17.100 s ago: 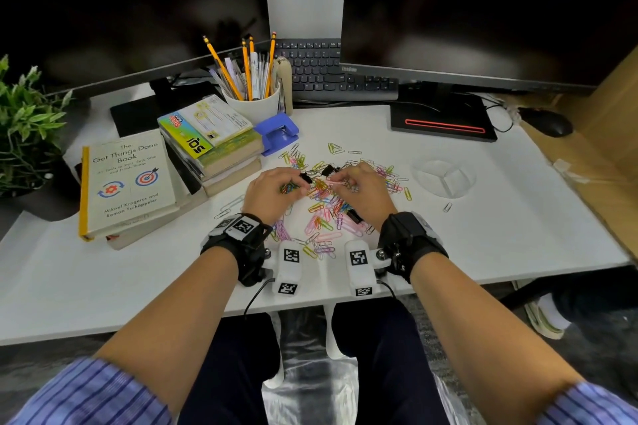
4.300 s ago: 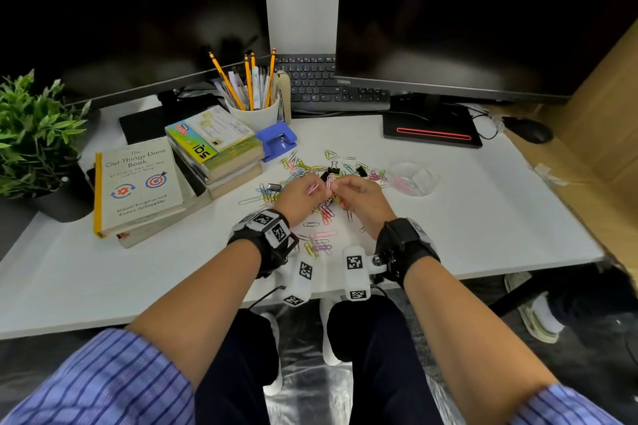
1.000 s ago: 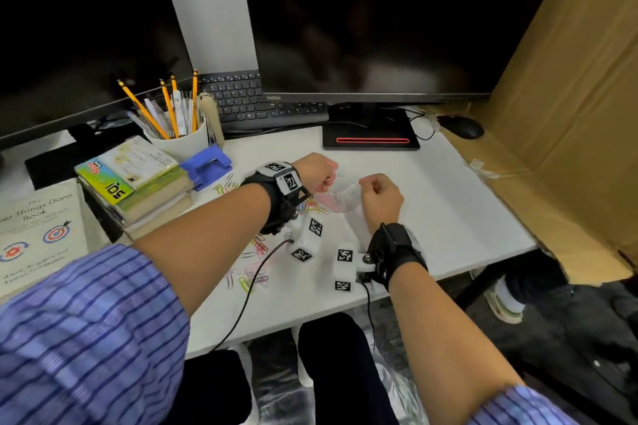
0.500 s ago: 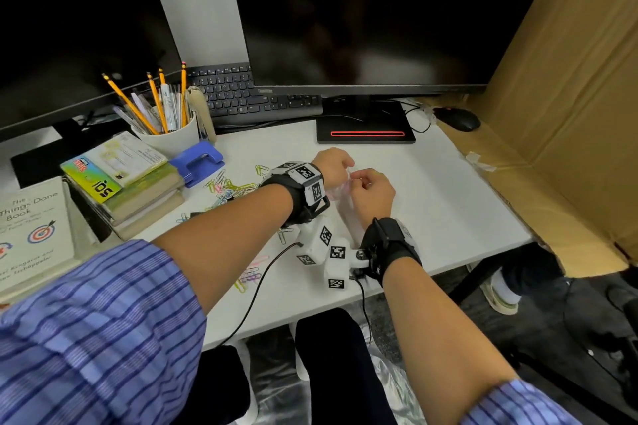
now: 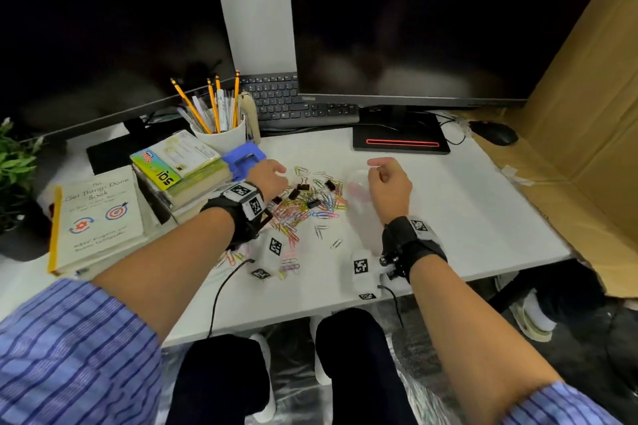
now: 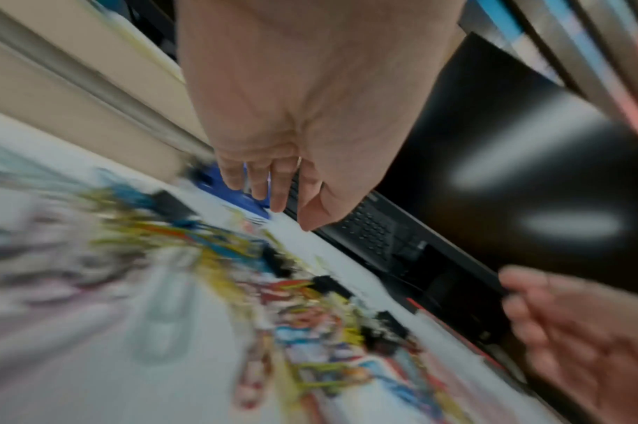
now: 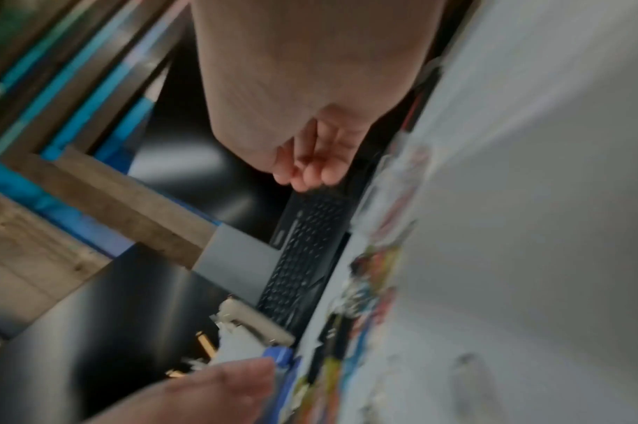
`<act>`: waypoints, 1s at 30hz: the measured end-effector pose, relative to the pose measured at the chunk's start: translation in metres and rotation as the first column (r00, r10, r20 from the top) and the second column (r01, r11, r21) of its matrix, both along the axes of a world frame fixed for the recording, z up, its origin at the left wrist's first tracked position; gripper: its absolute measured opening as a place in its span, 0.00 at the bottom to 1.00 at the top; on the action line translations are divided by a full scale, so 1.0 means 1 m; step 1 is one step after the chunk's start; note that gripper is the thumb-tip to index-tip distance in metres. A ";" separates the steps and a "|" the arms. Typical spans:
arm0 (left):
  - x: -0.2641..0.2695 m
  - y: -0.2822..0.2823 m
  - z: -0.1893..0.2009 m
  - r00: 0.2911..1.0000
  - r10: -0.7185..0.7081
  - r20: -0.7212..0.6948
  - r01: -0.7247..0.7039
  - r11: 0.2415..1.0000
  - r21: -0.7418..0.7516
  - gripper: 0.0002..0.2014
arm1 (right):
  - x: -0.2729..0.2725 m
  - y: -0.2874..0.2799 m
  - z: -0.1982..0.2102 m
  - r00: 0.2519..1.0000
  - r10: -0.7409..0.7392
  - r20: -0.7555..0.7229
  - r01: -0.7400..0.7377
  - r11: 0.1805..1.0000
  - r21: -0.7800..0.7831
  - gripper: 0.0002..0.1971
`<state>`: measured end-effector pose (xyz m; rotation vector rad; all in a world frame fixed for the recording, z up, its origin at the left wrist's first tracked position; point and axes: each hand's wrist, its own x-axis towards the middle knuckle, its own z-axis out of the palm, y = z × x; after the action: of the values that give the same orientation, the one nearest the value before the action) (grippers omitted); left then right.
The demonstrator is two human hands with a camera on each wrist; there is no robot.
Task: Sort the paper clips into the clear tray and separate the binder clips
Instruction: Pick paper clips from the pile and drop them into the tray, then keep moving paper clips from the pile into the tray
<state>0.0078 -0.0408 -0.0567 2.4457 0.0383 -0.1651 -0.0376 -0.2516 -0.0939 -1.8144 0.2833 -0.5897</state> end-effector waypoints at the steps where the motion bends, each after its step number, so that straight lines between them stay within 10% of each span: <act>1: -0.003 0.009 -0.003 1.000 -0.004 -0.012 0.005 0.998 0.061 0.18 | 0.004 0.010 0.005 0.998 0.066 -0.003 -0.066 0.997 -0.029 0.11; 8: -0.020 0.039 -0.008 0.987 0.017 -0.157 -0.012 0.999 0.034 0.32 | 0.036 0.070 0.019 0.816 0.415 -0.403 -0.507 0.848 -0.154 0.21; 17: -0.015 0.047 -0.014 0.984 -0.011 -0.179 0.000 0.998 -0.060 0.30 | 0.056 0.087 0.014 0.674 0.249 -0.696 -0.680 0.578 -0.451 0.20; 25: 0.001 0.041 -0.013 0.993 -0.107 -0.043 0.109 0.992 0.067 0.26 | 0.075 0.097 0.018 0.721 0.291 -0.629 -0.610 0.696 -0.378 0.23; 30: 0.002 0.040 -0.017 0.964 -0.220 -0.149 0.238 0.965 0.113 0.26 | 0.073 0.107 0.020 0.539 0.194 -0.820 -0.793 0.444 -0.417 0.28</act>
<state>0.0101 -0.0011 -0.0735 2.5608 -0.1811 -0.4448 0.0350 -0.1448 -0.0740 -2.7626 -0.1609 0.6160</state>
